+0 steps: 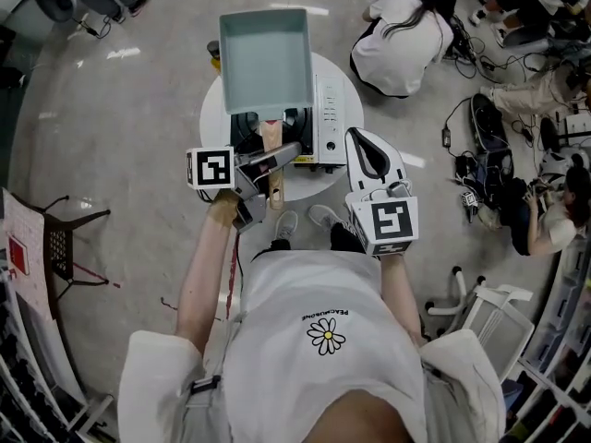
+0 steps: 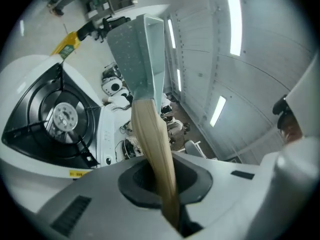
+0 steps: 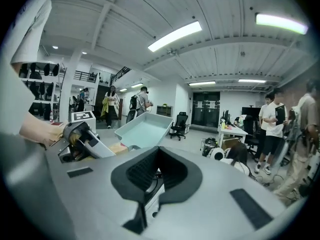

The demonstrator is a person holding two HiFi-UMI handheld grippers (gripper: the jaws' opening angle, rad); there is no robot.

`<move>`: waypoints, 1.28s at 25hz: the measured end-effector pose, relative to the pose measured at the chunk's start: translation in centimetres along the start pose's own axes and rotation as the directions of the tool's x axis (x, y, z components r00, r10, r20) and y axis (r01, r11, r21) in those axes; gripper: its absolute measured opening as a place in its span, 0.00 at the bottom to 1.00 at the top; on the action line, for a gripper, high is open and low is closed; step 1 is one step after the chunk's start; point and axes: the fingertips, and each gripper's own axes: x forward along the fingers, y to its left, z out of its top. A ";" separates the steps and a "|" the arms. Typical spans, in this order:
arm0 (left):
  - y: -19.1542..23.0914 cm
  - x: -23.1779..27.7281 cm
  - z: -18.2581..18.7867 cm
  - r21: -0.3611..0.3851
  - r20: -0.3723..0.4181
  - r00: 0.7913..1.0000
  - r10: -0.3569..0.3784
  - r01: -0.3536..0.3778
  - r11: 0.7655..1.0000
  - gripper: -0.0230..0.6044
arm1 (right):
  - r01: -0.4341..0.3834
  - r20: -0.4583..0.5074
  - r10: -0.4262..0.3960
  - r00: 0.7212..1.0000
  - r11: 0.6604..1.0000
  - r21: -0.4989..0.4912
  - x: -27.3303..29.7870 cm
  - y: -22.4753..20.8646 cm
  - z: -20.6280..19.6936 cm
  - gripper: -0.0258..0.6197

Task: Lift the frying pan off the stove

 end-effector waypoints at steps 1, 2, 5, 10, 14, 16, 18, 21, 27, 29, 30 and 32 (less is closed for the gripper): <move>-1.1 0.1 0.3 0.047 0.002 1.000 0.000 0.000 0.999 0.07 | 0.004 0.018 -0.004 1.000 1.000 -0.002 0.0 0.0 0.8 0.04; -2.1 0.2 0.7 0.092 0.007 1.000 -0.003 0.002 0.996 0.07 | 0.004 0.042 -0.004 0.999 1.000 -0.005 -0.1 0.0 1.6 0.04; -5.3 0.5 1.8 0.209 0.028 0.999 -0.027 0.021 0.978 0.05 | 0.015 0.108 -0.013 0.994 1.000 -0.017 -0.4 -0.2 3.9 0.04; -10.3 1.9 2.3 0.283 0.049 0.995 -0.091 0.074 0.956 0.05 | 0.074 0.183 -0.079 0.980 0.997 0.035 -1.7 -1.5 6.7 0.04; -12.8 2.6 2.1 0.349 0.076 0.986 -0.151 0.115 0.930 0.05 | 0.104 0.251 -0.106 0.962 0.994 0.020 -2.8 -2.8 8.2 0.04; -13.4 2.5 1.4 0.411 0.078 0.986 -0.144 0.100 0.906 0.05 | 0.111 0.263 -0.114 0.958 0.994 0.024 -3.2 -2.8 8.5 0.04; -14.1 2.1 0.9 0.448 0.086 0.986 -0.143 0.090 0.890 0.05 | 0.110 0.268 -0.112 0.957 0.994 0.020 -3.4 -2.7 8.6 0.04; -14.6 1.5 1.0 0.479 0.103 0.987 -0.127 0.063 0.876 0.05 | 0.109 0.271 -0.105 0.957 0.994 0.002 -3.3 -2.8 8.8 0.04; -14.7 1.6 0.6 0.504 0.089 0.983 -0.159 0.093 0.858 0.05 | 0.093 0.257 -0.094 0.962 0.996 0.016 -2.4 -2.5 8.5 0.04; -14.8 1.6 0.6 0.508 0.091 0.984 -0.155 0.088 0.857 0.05 | 0.084 0.254 -0.085 0.963 0.996 0.017 -2.3 -2.4 8.5 0.04; -15.0 1.6 0.7 0.505 0.093 0.984 -0.155 0.088 0.859 0.05 | 0.082 0.254 -0.082 0.964 0.997 0.010 -2.2 -2.4 8.5 0.04; -15.2 1.7 0.9 0.496 0.095 0.983 -0.158 0.091 0.864 0.05 | 0.083 0.264 -0.076 0.962 0.996 -0.015 -2.1 -2.6 8.5 0.04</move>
